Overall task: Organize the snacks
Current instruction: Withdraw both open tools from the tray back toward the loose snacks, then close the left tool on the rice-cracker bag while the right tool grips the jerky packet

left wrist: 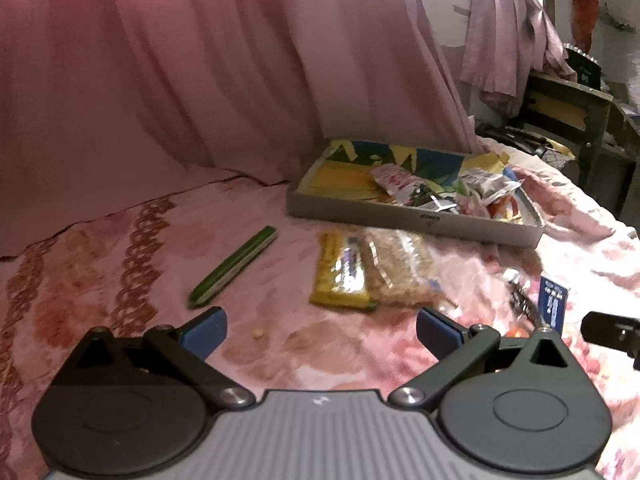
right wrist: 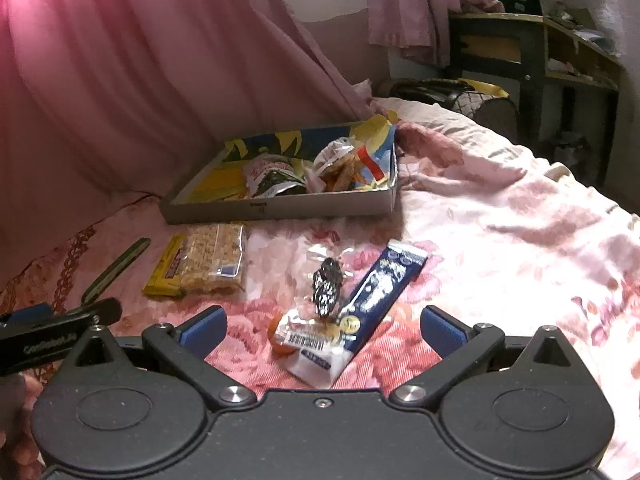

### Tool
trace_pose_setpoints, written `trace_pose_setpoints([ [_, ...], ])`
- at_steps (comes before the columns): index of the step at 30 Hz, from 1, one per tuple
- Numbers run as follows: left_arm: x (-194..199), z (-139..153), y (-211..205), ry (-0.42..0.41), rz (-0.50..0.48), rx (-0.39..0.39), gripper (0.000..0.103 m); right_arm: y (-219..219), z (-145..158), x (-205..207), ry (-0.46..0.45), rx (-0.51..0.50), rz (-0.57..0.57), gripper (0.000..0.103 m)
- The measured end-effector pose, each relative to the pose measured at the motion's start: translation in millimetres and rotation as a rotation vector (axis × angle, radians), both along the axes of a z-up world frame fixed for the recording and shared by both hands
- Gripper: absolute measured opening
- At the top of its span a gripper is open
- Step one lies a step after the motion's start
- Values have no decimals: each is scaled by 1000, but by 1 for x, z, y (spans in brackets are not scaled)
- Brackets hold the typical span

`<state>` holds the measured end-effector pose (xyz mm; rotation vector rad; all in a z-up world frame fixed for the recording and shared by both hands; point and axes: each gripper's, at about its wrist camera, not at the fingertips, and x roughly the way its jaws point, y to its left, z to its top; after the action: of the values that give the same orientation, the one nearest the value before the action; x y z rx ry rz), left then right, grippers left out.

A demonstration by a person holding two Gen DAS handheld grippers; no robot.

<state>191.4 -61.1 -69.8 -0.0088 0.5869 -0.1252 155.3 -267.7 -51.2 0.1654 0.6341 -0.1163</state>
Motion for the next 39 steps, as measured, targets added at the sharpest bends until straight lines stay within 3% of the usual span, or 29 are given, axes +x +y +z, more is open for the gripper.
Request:
trace_pose_setpoints([
  [14, 69, -4, -28, 46, -127, -53, 103, -22, -17, 57, -5, -46, 145, 102],
  [19, 97, -8, -43, 85, -185, -40, 103, -21, -34, 78, 32, -59, 199, 91],
  [29, 124, -25, -75, 152, -218, 21, 102, -27, -57, 96, 103, -6, 192, 69],
  [34, 128, -36, -82, 193, -201, 38, 92, -26, -61, 101, 95, -7, 193, 64],
  [39, 126, -39, -85, 183, -197, 84, 83, -21, -62, 103, 92, -25, 212, 59],
])
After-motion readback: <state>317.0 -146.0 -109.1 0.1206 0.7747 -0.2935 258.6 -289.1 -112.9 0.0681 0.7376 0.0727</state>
